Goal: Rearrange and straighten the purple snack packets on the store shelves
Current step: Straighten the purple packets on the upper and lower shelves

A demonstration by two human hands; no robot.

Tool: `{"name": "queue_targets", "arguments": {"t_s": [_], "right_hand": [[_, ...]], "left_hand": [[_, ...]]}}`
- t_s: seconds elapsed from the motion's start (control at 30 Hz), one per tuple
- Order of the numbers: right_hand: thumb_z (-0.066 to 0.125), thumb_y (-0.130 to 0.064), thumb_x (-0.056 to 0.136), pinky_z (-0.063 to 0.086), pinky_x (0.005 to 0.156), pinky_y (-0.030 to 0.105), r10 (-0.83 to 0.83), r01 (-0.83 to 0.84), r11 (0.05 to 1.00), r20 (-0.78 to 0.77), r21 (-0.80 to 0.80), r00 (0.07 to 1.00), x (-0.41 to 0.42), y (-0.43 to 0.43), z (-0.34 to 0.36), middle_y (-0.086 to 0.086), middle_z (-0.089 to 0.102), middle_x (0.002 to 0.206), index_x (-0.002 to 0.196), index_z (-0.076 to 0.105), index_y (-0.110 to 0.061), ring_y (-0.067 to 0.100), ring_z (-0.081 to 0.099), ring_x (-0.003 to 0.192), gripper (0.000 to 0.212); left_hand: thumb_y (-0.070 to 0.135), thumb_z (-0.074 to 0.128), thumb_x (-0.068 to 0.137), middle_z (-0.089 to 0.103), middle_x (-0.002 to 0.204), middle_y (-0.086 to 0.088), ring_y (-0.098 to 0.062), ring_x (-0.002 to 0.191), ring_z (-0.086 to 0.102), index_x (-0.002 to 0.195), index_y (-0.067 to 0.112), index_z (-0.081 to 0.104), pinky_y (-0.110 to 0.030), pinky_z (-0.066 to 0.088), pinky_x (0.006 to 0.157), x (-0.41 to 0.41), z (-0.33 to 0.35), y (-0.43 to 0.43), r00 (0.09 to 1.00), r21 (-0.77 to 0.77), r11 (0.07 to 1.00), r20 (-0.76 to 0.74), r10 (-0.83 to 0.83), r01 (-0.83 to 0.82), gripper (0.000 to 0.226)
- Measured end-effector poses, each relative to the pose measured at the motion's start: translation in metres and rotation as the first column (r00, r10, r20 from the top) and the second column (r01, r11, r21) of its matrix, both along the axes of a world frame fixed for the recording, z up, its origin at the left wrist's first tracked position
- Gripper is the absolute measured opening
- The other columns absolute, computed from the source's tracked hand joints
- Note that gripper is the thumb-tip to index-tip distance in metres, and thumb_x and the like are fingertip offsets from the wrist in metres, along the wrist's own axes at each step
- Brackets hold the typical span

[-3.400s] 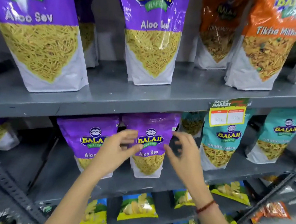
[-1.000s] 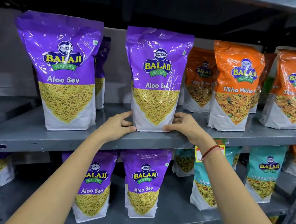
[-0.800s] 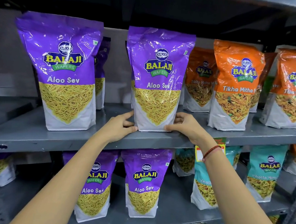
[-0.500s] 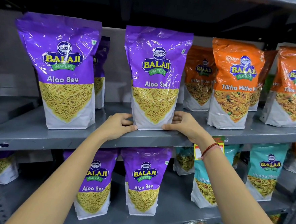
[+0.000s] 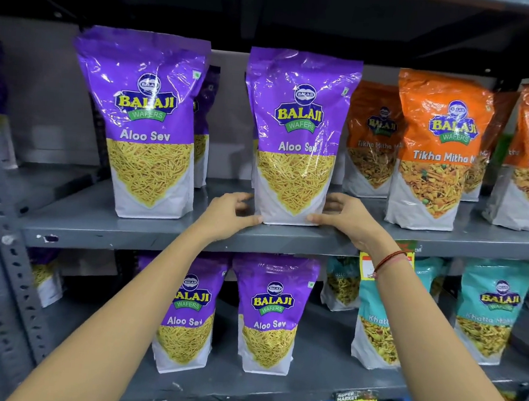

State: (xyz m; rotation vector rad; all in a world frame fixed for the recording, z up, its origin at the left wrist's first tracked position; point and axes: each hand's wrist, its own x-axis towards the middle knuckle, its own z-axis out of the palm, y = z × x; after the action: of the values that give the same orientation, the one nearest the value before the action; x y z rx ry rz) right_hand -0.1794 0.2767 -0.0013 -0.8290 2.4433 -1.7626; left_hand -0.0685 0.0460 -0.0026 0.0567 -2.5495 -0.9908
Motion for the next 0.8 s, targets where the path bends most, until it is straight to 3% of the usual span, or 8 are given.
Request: {"name": "queue_targets", "arguments": {"t_s": [0.07,0.2,0.27,0.37,0.47,0.57,0.67,0.8], "right_hand": [[0.086,-0.033,0.061,0.052,0.094,0.035,-0.125,0.123,0.991,-0.039,-0.055,0.991,0.014,0.000,0.002,0.003,0.059,0.121,0.132,0.047,-0.008,0.020,0.060,0.108,0.084],[0.078,-0.026,0.074,0.050,0.081,0.027,-0.400,0.305,0.881,-0.226,-0.361,0.888,0.057,-0.026,0.006,0.007,0.064,0.101,0.111,0.061,-0.010,0.013,0.061,0.085,0.044],[0.075,-0.018,0.077,0.048,0.069,0.011,-0.364,0.215,0.873,-0.292,-0.437,0.885,0.077,-0.055,0.011,0.005,0.064,0.087,0.099,0.063,-0.010,-0.002,0.058,0.067,0.027],[0.075,-0.015,0.077,0.045,0.067,0.008,-0.121,0.024,0.965,-0.363,-0.260,0.924,0.100,-0.114,0.013,0.002,0.061,0.083,0.103,0.063,-0.004,0.009,0.058,0.070,0.031],[0.075,-0.030,0.077,0.046,0.090,0.027,0.111,-0.102,0.994,-0.314,0.047,0.943,0.105,-0.164,0.006,0.013,0.058,0.114,0.130,0.047,-0.005,0.026,0.058,0.102,0.064],[0.074,-0.043,0.076,0.034,0.107,0.036,0.188,-0.148,0.973,-0.237,0.177,0.953,0.100,-0.193,0.007,0.017,0.038,0.147,0.145,0.020,-0.006,0.031,0.039,0.135,0.095],[0.073,-0.041,0.077,0.034,0.100,0.028,0.236,-0.214,0.963,-0.132,0.162,0.963,0.097,-0.208,0.012,0.010,0.039,0.149,0.145,0.021,-0.010,0.028,0.039,0.136,0.091],[0.075,-0.043,0.074,0.043,0.102,0.035,0.243,-0.218,0.957,-0.119,0.194,0.963,0.090,-0.216,0.006,0.011,0.053,0.137,0.138,0.034,-0.013,0.027,0.051,0.125,0.082]], "left_hand": [[0.032,0.071,0.077,0.060,0.129,-0.008,-0.017,0.120,0.056,0.129,0.013,0.051,-0.033,0.040,0.106,0.013,-0.001,-0.003,0.993,0.107,0.994,-0.111,0.043,-0.031,0.059],[0.015,0.067,0.081,0.070,0.102,-0.003,0.005,0.087,0.063,0.110,0.008,0.063,-0.010,0.046,0.083,0.053,0.002,-0.032,0.881,0.272,0.958,-0.425,0.207,-0.094,0.029],[0.011,0.065,0.082,0.067,0.084,0.006,0.012,0.071,0.060,0.099,0.006,0.066,-0.005,0.046,0.073,0.074,0.004,-0.055,0.737,0.358,0.915,-0.565,0.371,-0.186,0.018],[0.016,0.069,0.079,0.060,0.088,0.004,-0.002,0.077,0.059,0.099,0.007,0.059,-0.019,0.048,0.078,0.094,0.004,-0.094,0.599,0.417,0.850,-0.606,0.524,-0.322,0.024],[0.019,0.076,0.072,0.046,0.127,-0.011,-0.021,0.107,0.052,0.128,0.008,0.041,-0.036,0.042,0.098,0.098,0.002,-0.133,0.740,0.342,0.836,-0.399,0.542,-0.428,0.067],[0.030,0.082,0.063,0.044,0.138,0.002,-0.015,0.123,0.047,0.142,0.017,0.023,-0.039,0.036,0.110,0.096,0.003,-0.160,0.933,0.253,0.922,-0.133,0.334,-0.294,0.099],[0.058,0.082,0.047,0.054,0.136,0.008,-0.009,0.122,0.053,0.138,0.030,0.032,-0.040,0.039,0.109,0.095,0.005,-0.172,0.975,0.167,0.963,-0.020,0.220,-0.213,0.108],[0.056,0.082,0.045,0.059,0.132,0.000,-0.013,0.116,0.059,0.137,0.025,0.035,-0.042,0.043,0.106,0.093,-0.002,-0.181,0.987,0.228,0.964,-0.049,0.150,-0.135,0.109]]}}
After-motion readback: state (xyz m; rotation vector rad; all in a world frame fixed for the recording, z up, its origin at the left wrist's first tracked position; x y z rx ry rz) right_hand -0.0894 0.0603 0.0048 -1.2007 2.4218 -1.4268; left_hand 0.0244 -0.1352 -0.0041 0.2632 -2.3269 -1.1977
